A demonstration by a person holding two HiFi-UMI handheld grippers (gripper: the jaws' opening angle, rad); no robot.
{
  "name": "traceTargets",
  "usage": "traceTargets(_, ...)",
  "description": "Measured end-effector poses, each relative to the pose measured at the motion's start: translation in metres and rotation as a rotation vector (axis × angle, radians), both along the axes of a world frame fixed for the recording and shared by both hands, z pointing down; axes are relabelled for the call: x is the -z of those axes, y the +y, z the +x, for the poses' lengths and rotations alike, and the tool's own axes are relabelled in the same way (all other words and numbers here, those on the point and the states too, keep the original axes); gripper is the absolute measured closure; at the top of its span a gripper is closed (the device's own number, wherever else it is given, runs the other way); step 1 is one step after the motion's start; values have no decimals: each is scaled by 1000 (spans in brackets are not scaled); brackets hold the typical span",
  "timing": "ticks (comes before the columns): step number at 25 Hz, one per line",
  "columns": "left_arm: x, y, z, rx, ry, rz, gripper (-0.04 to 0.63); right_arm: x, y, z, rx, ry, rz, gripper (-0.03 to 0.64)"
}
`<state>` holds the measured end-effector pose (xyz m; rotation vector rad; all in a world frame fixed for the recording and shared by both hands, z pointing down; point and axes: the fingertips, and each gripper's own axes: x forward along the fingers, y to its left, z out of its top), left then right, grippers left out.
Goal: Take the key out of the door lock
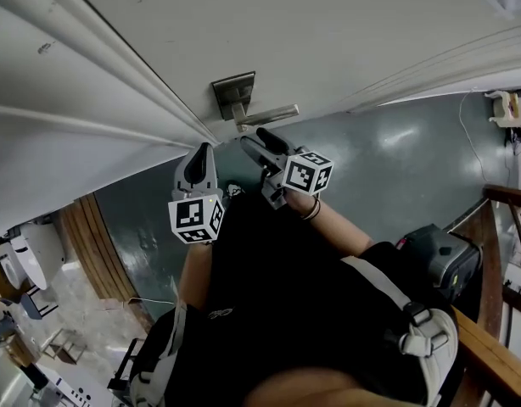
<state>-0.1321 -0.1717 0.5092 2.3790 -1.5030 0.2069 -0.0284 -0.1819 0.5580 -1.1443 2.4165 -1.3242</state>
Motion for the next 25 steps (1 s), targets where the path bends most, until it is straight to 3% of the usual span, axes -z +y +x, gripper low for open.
traceTargets(14, -13, -11, 4, 107, -5, -32, 571, -7, -32, -13, -28, -324, -150, 345)
traceTargets(25, -24, -8, 1, 147, -18, -66, 571, -5, -48, -20, -30, -402, -179, 496)
